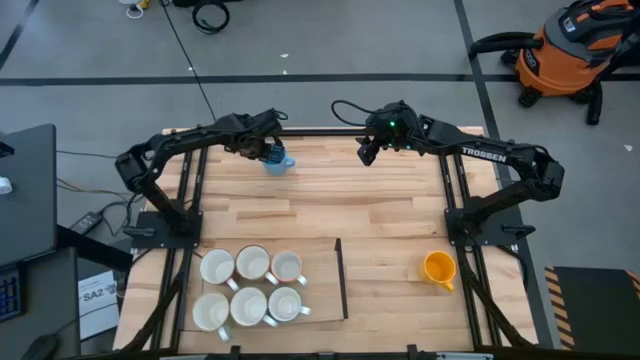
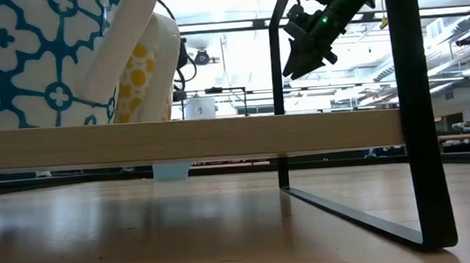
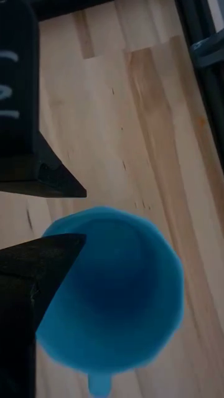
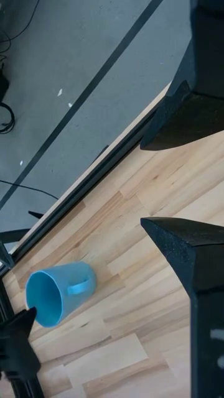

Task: Place coffee mugs
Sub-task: Put the blue mug on the shelf

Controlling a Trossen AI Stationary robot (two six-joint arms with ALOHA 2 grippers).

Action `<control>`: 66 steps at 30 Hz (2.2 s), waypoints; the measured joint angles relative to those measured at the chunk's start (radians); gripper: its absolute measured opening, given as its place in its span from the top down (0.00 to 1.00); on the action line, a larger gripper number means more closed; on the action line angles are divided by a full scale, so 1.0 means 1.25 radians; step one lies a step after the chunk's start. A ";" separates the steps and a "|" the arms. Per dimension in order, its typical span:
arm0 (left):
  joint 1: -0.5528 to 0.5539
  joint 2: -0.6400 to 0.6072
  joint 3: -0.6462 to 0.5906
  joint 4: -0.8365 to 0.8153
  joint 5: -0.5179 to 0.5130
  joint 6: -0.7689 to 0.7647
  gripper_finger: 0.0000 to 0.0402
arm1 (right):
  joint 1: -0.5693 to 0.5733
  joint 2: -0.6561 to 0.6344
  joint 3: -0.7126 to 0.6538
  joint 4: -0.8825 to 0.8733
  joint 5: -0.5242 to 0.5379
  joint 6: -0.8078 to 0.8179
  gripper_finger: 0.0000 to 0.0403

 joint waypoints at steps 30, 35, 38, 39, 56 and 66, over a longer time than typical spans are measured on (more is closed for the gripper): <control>-0.002 0.050 0.001 0.040 0.002 -0.001 0.94 | 0.000 0.000 0.000 -0.066 0.000 0.000 0.52; -0.002 0.046 0.000 0.051 0.017 0.035 0.93 | 0.000 -0.010 0.000 -0.121 0.000 -0.006 0.52; -0.009 0.029 -0.001 0.037 0.037 0.054 0.93 | 0.000 -0.026 0.000 -0.144 0.000 -0.021 0.52; -0.013 0.017 -0.002 0.035 0.046 0.056 0.94 | 0.000 -0.032 0.000 -0.146 0.000 -0.028 0.52; -0.249 -0.179 -0.001 0.048 0.204 -0.129 0.94 | -0.069 -0.066 0.000 -0.149 0.006 -0.090 0.52; -0.432 -0.228 0.000 0.152 0.202 -0.290 0.94 | -0.073 -0.066 0.000 -0.149 0.007 -0.090 0.52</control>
